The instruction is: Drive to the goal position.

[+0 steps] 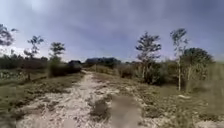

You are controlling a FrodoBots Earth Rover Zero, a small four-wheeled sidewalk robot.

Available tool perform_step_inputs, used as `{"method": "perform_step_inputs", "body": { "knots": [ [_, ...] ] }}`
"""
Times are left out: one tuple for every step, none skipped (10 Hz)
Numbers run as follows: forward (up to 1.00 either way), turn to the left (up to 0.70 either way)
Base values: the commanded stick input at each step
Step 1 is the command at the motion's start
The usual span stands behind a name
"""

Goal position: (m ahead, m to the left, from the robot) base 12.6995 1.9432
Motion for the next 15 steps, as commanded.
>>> {"method": "perform_step_inputs", "body": {
  "knots": [
    [0.73, 0.43],
    [0.85, 0.34],
    [0.85, 0.34],
    [0.85, 0.34],
    [0.85, 0.3],
    [0.85, 0.0],
    [0.85, 0.0],
    [0.85, 0.0],
    [0.85, 0.0],
    [0.85, 0.0],
    [0.85, 0.0],
    [0.85, 0.0],
    [0.85, 0.0],
    [0.85, 0.0],
    [0.85, 0.0]
  ]
}}
